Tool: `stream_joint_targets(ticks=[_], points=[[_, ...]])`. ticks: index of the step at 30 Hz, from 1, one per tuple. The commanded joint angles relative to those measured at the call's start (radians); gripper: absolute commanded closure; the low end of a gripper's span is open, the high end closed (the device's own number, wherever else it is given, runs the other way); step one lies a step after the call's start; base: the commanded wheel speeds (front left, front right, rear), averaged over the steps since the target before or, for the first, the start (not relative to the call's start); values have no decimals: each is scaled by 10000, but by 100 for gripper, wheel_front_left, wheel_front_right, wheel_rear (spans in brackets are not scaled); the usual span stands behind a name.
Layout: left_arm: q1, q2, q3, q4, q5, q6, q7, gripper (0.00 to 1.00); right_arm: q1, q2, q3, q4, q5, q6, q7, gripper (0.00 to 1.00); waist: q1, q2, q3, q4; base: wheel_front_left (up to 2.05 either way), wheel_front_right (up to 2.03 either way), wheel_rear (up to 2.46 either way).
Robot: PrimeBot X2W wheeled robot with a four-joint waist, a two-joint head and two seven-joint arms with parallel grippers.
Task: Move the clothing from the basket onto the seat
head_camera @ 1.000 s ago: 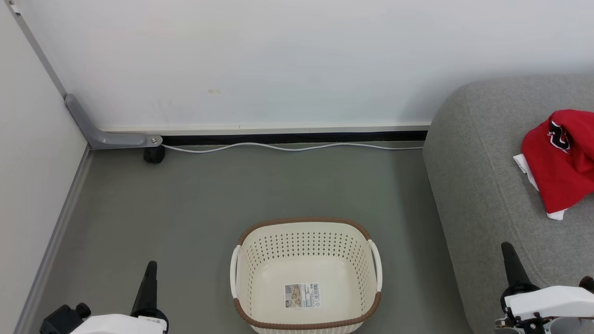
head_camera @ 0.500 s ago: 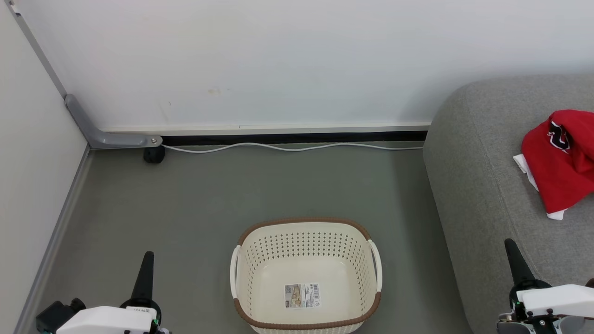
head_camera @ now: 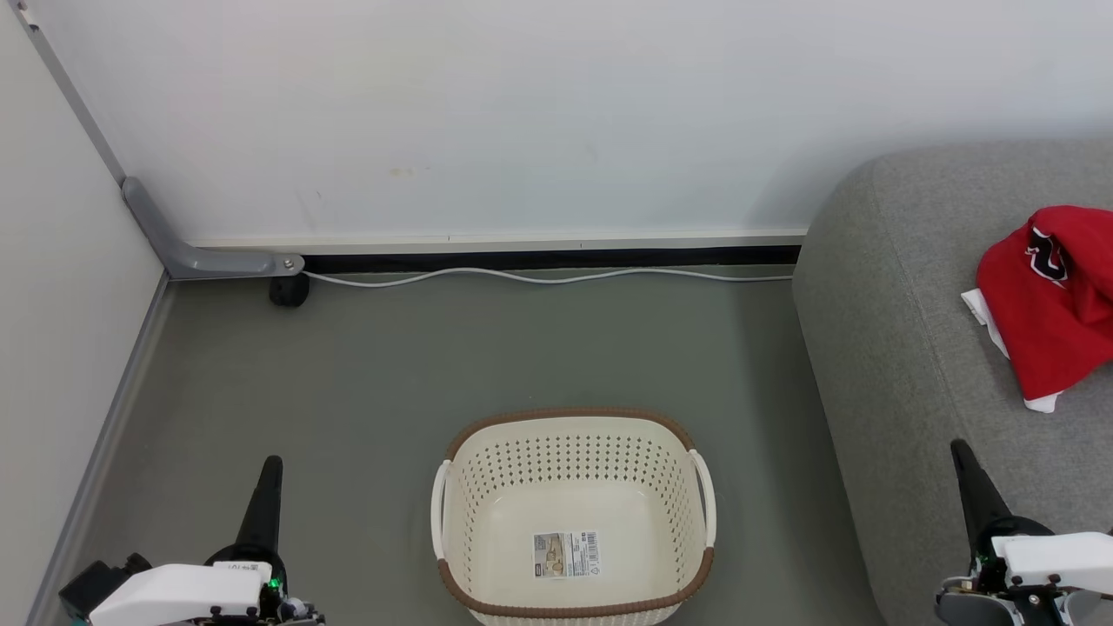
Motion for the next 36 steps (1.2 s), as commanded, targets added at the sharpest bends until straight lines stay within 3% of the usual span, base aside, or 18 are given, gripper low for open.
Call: stream_joint_targets(ticks=[1, 17, 36], points=[[-582, 182, 328, -327, -378, -10, 126, 100, -347, -103, 114, -368, 399, 41, 162, 100, 0, -1, -1, 0, 0, 0, 0], [-767, 204, 492, -477, -2010, -12, 568, 100, -351, -62, -73, -611, 2108, 44, 593, 100, 0, -1, -5, -1, 0, 0, 0], [-768, 204, 492, -478, -2017, -12, 569, 100, -351, -62, -73, -612, 2116, 44, 594, 100, 0, -1, -5, -1, 0, 0, 0]])
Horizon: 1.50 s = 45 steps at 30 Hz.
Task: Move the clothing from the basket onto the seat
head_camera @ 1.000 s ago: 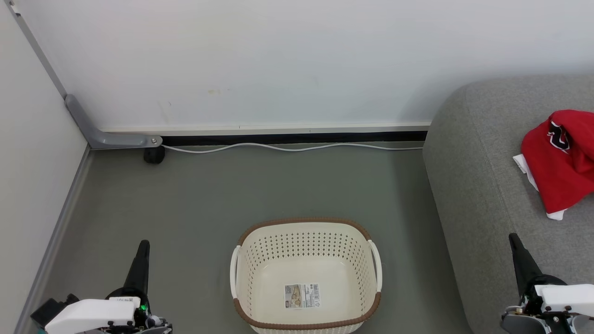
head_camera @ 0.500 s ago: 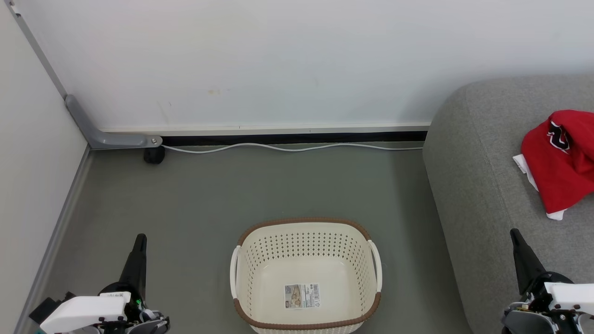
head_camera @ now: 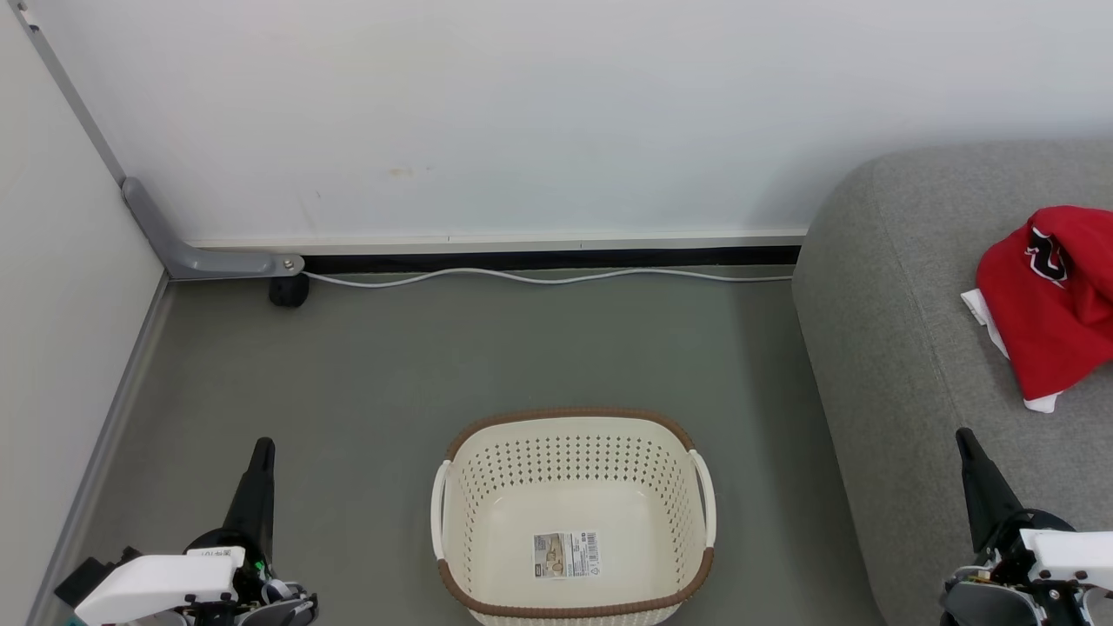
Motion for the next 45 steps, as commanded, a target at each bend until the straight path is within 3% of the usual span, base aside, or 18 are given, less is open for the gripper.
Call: stream_joint_targets(ticks=[1, 45], points=[[-580, 183, 325, -292, -38, -12, 63, 100, -351, -101, 161, -311, 111, 44, 80, 100, 0, -1, 0, 0, 0, 0, 0], [-579, 183, 325, -293, -39, -12, 62, 100, -351, -100, 163, -311, 112, 44, 79, 100, 0, -1, 0, 0, 0, 0, 0]])
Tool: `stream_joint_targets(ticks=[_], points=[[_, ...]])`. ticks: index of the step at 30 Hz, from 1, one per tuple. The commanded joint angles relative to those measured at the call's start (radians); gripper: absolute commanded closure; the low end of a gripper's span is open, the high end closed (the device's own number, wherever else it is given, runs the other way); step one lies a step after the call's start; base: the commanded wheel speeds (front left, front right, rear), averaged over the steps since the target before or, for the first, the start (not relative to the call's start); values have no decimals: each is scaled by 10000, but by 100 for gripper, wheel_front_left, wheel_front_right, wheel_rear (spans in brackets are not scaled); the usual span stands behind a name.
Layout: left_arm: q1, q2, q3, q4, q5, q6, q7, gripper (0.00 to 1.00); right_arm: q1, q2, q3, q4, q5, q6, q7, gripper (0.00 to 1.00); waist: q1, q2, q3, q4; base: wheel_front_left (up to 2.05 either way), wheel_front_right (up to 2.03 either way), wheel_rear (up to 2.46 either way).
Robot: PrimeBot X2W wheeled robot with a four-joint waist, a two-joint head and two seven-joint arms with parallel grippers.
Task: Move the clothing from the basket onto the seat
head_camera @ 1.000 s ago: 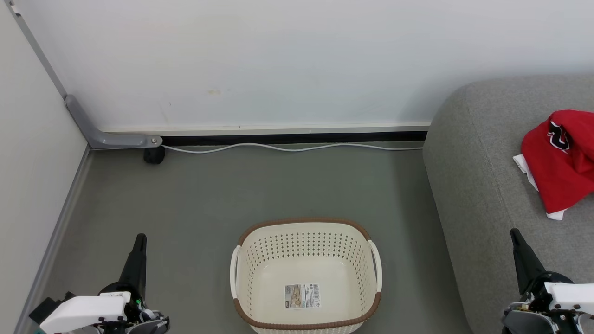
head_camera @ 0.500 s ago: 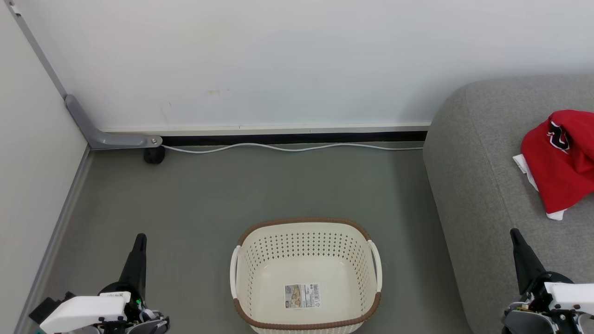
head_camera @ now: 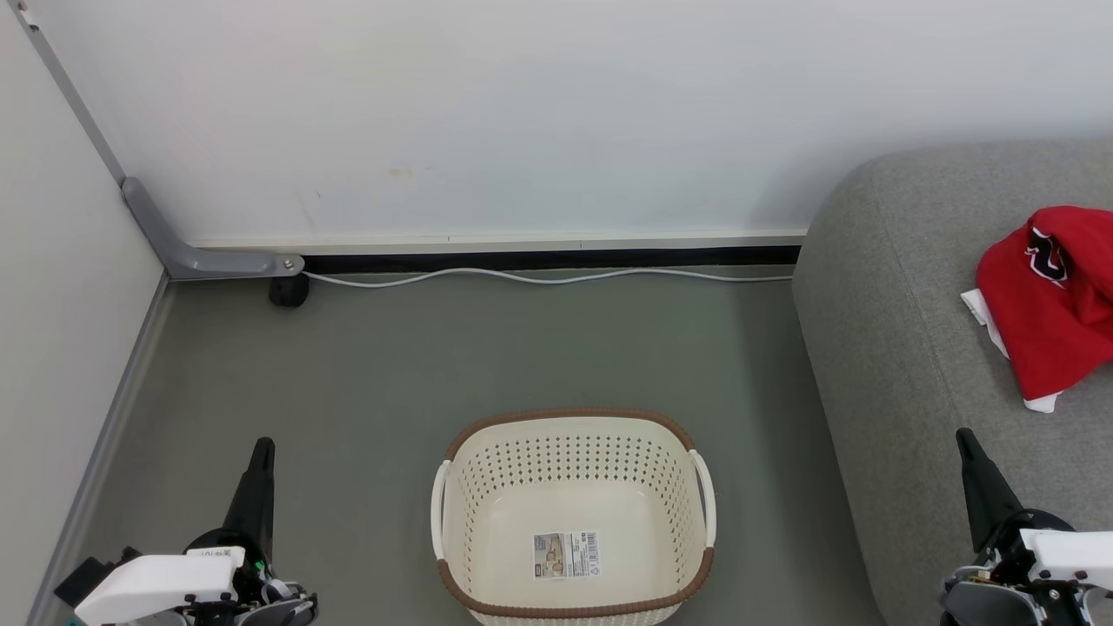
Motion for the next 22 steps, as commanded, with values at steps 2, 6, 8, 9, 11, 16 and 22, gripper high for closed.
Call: stream_joint_targets(ticks=[2, 6, 8, 9, 11, 16, 22], points=[[-578, 183, 325, -291, -39, -12, 62, 100, -351, -102, 165, -309, 112, 44, 79, 100, 0, -1, 0, 0, 0, 0, 0], [-578, 183, 325, -291, -39, -12, 62, 100, -351, -102, 165, -309, 112, 44, 79, 100, 0, -1, 0, 0, 0, 0, 0], [-578, 183, 325, -291, -39, -12, 62, 100, -351, -102, 165, -309, 112, 44, 79, 100, 0, -1, 0, 0, 0, 0, 0], [-578, 183, 325, -291, -39, -12, 62, 100, -351, -102, 165, -309, 112, 44, 79, 100, 0, -1, 0, 0, 0, 0, 0], [-578, 183, 324, -291, -39, -12, 62, 100, -351, -102, 165, -309, 113, 44, 79, 100, 0, -1, 0, 0, 0, 0, 0], [-578, 183, 324, -291, -39, -12, 62, 100, -351, -102, 165, -309, 113, 44, 78, 100, 0, -1, 0, 0, 0, 0, 0], [-578, 183, 324, -292, -39, -12, 62, 100, -351, -102, 165, -309, 113, 44, 78, 100, 0, -1, 0, 0, 0, 0, 0]])
